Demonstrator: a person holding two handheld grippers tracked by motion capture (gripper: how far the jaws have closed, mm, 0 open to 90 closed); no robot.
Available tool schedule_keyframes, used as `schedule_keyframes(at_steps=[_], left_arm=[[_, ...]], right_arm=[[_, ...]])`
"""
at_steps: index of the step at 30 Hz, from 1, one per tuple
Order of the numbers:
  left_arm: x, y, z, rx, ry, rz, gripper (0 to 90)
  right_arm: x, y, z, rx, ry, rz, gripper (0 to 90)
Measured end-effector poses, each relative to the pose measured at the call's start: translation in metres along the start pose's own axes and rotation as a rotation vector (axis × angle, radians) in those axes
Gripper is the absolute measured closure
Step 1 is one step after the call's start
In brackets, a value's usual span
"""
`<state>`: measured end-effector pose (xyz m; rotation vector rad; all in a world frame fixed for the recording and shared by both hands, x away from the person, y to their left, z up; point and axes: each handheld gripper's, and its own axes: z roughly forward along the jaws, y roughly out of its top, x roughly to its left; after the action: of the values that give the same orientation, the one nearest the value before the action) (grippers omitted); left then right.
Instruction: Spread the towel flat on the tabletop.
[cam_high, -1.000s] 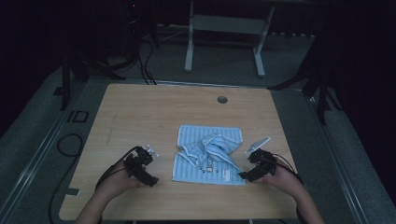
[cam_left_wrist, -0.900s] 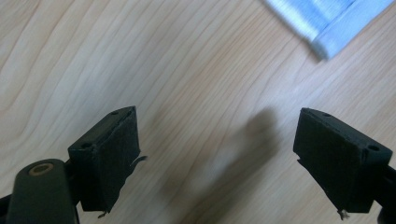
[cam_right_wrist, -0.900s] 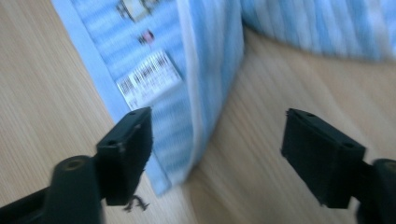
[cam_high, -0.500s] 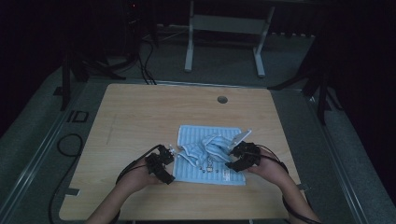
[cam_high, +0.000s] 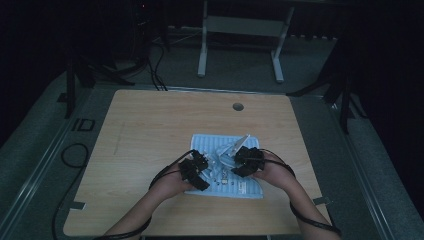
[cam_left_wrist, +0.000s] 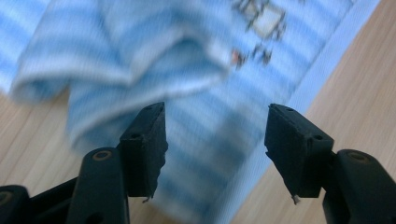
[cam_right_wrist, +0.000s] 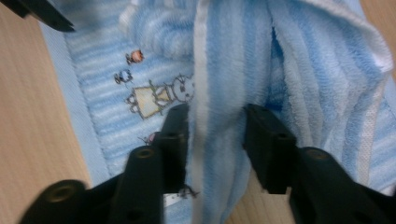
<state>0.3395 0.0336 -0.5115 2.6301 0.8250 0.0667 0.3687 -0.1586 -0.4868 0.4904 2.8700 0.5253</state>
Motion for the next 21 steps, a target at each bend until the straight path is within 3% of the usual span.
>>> schedule_keyframes(at_steps=[1, 5, 7, 11, 14, 15, 21], left_arm=[[0.0, 0.004, 0.002, -0.003, -0.002, -0.001, 39.4], [-0.001, 0.016, 0.01, 0.008, 0.015, 0.01, 40.9], [0.0, 0.019, 0.012, -0.001, 0.035, 0.016, 50.0], [0.0, 0.026, 0.012, -0.016, 0.069, 0.041, 66.9], [0.0, 0.029, 0.011, -0.025, 0.079, 0.053, 85.1], [0.001, 0.032, 0.008, -0.041, 0.081, 0.035, 85.9], [0.004, 0.031, -0.005, -0.055, 0.055, 0.028, 87.2]], right_arm=[[0.0, 0.0, 0.002, 0.012, -0.004, -0.005, 61.5], [-0.001, -0.002, 0.003, 0.025, -0.035, -0.02, 79.3], [-0.003, -0.003, 0.003, 0.025, -0.046, -0.008, 84.9], [-0.005, -0.006, 0.001, 0.021, -0.041, 0.005, 85.8], [-0.006, -0.008, 0.001, 0.02, -0.043, 0.012, 85.9], [-0.006, -0.009, 0.0, 0.018, -0.044, 0.018, 86.0], [-0.011, -0.015, -0.008, -0.01, -0.046, 0.047, 86.1]])
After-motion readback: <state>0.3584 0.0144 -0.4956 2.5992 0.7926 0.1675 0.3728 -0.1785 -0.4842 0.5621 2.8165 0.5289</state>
